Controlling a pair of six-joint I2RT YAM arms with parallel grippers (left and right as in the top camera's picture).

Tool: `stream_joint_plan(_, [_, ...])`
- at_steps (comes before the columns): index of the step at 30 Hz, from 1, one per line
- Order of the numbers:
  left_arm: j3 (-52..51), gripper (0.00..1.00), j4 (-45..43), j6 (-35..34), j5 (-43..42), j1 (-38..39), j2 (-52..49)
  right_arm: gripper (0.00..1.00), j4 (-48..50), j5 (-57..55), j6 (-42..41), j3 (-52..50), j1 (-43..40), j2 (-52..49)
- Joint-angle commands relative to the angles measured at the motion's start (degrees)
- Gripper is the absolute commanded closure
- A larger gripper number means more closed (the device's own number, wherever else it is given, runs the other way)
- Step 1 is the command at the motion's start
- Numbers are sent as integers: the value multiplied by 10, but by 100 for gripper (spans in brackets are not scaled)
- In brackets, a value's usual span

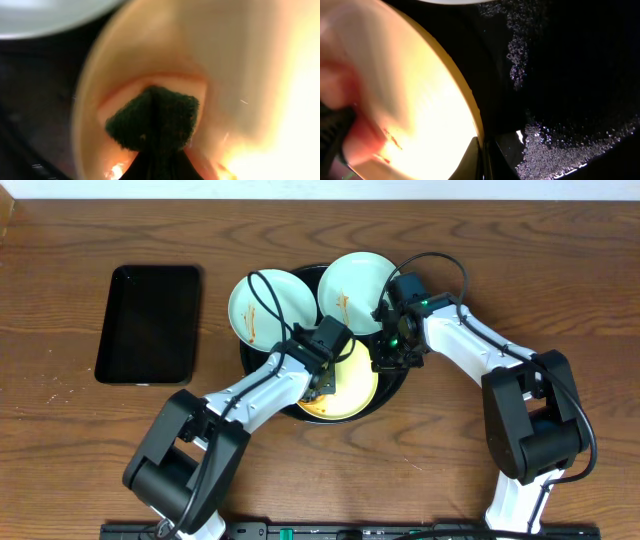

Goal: Clean dirty plates on tray and stack at the side
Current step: 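Scrub the yellow plate with the sponge in the left gripper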

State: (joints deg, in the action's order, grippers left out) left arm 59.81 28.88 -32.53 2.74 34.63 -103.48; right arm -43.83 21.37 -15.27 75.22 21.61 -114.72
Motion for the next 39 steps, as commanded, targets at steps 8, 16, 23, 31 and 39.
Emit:
stream_joint_plan(8, [-5,92,-154,10,-130,6,-14,99,-6,12,7,7,-11,8])
stream_joint_plan(16, [-5,93,-116,10,42,2,-48,99,-8,12,7,7,-10,8])
stream_joint_plan(23, [40,93,45,8,41,-4,-48,99,-9,12,7,7,-11,8])
stream_joint_plan(31, [154,92,141,38,38,-4,-43,99,-9,12,7,7,-10,8])
stream_joint_plan(39, [126,93,50,42,37,-2,-85,99,-10,12,7,7,-11,8])
